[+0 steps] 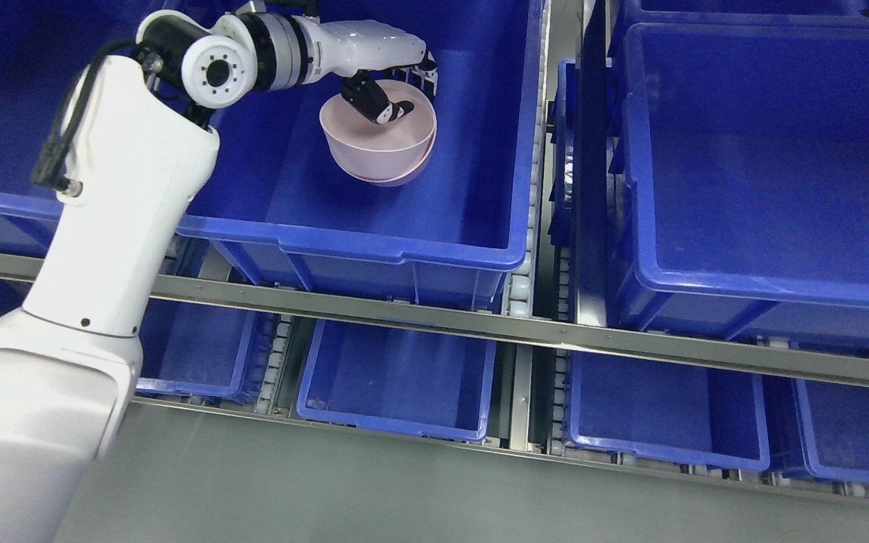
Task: Stack pink IKEA bowls on left shelf middle
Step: 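Lower the stacked bowls into the middle blue bin and release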
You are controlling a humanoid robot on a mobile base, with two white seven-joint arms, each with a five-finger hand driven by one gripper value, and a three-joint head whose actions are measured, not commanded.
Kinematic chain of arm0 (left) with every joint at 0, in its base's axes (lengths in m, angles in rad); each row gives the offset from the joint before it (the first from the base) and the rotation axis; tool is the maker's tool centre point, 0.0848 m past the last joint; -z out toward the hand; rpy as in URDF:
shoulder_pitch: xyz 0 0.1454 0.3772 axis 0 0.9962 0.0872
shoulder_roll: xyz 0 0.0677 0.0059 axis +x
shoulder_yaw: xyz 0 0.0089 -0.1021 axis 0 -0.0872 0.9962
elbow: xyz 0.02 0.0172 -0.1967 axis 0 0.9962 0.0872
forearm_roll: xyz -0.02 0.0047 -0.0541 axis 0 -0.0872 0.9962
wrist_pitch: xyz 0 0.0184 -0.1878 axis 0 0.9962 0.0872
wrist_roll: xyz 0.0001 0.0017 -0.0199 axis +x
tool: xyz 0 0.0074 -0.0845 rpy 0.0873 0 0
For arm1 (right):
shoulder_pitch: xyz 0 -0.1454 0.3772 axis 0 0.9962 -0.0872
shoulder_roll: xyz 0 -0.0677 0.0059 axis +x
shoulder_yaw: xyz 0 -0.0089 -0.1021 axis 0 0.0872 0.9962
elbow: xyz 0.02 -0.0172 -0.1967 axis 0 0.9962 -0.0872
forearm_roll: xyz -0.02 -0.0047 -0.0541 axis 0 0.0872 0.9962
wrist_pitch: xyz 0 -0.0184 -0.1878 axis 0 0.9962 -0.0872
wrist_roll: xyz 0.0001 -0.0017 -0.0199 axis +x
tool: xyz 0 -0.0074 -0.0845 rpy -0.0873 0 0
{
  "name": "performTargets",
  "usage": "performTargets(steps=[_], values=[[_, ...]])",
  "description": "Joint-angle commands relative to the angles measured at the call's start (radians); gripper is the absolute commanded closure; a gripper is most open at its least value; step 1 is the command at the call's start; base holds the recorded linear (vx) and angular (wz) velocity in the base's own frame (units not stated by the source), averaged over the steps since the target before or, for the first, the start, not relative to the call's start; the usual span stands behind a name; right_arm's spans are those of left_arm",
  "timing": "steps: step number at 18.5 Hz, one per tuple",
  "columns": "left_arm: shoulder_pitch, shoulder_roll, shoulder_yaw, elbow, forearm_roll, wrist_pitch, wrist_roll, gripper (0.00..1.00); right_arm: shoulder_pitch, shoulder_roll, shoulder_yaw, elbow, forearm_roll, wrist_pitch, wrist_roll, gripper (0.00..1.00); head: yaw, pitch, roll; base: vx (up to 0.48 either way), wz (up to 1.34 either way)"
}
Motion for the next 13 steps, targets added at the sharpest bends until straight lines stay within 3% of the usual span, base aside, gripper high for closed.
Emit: performTargets(steps=[1, 2, 3, 4, 9, 11, 13], values=[[0.012, -0.109, -0.005, 0.115, -0.058, 0.000, 0.015, 0.88, 0.029, -0.017, -0.011, -0.034, -0.001, -0.001, -0.004, 0.00, 0.0000, 0.000, 0.000, -0.004, 0.01], [0.013, -0.108, -0.005, 0.115, -0.059, 0.000, 0.015, 0.81, 0.029, -0.017, -0.012, -0.034, -0.001, -0.001, -0.004, 0.00, 0.0000, 0.000, 0.000, -0.004, 0.01], [0.012, -0.102, -0.007, 0.115, -0.061, 0.001, 0.015, 0.57, 0.029, -0.017, -0.011, -0.034, -0.001, 0.000, -0.004, 0.00, 0.0000, 0.000, 0.000, 0.000, 0.00], [0.012, -0.089, -0.004, 0.113, -0.061, 0.005, 0.015, 0.44, 0.029, -0.017, -0.011, -0.034, -0.001, -0.001, -0.004, 0.00, 0.0000, 0.000, 0.000, 0.000, 0.00], [0.007, -0.010, 0.101, 0.064, -0.050, 0.008, 0.006, 0.28, 0.029, -0.017, -0.011, -0.034, -0.001, -0.001, -0.004, 0.00, 0.0000, 0.000, 0.000, 0.000, 0.00], [0.012, -0.029, 0.203, 0.044, -0.046, 0.020, 0.005, 0.13, 0.029, -0.017, -0.011, -0.034, -0.001, 0.000, -0.004, 0.00, 0.0000, 0.000, 0.000, 0.000, 0.00], [0.015, -0.138, 0.359, 0.014, -0.023, 0.043, 0.018, 0.01, 0.029, -0.017, -0.011, -0.034, -0.001, -0.001, -0.004, 0.00, 0.0000, 0.000, 0.000, 0.000, 0.00]])
